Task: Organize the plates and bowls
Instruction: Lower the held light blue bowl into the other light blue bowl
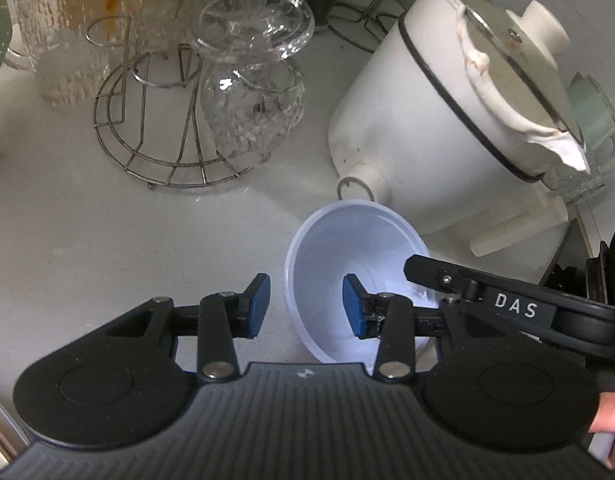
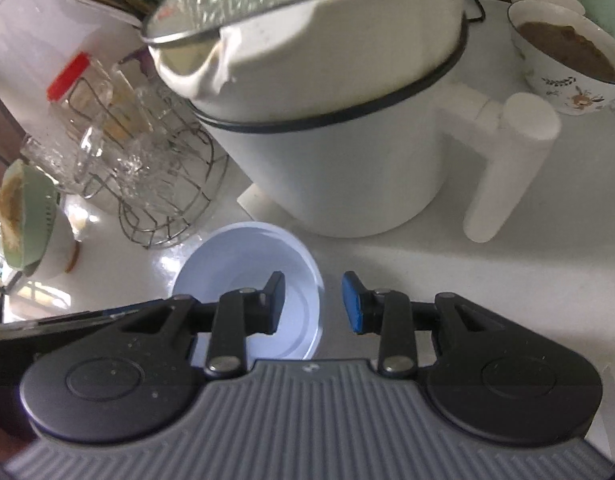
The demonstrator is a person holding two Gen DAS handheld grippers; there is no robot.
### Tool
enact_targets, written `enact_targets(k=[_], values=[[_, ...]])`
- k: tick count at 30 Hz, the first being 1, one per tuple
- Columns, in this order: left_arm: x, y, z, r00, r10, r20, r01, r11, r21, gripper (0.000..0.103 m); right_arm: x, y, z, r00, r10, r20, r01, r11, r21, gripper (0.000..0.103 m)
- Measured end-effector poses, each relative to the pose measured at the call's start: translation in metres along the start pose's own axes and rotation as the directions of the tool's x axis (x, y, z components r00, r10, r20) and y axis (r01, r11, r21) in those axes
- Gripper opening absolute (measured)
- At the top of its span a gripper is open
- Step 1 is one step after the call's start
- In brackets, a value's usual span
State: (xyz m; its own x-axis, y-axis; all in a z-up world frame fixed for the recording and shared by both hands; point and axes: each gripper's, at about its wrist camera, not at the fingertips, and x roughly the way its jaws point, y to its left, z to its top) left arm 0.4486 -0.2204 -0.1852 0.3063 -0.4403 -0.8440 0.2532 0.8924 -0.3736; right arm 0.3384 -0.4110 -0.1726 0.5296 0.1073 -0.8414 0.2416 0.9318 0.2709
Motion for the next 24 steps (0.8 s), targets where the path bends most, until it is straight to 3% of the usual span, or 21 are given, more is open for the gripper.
enact_targets(k=[7,24], values=[[0.010,0.005,0.000,1.000,-0.011,-0.024,0.010,1.000,-0.021,0.022,0.011,0.006,0.001,1.000,-0.005,-0.016,0.004,1.000,-0.031,0.020],[-0.020,0.005,0.007,1.000,-0.025,0.003,0.025,0.999,-0.019,0.021,-0.013,0.012,0.003,1.000,0.009,0.003,-0.009,1.000,0.000,0.019]])
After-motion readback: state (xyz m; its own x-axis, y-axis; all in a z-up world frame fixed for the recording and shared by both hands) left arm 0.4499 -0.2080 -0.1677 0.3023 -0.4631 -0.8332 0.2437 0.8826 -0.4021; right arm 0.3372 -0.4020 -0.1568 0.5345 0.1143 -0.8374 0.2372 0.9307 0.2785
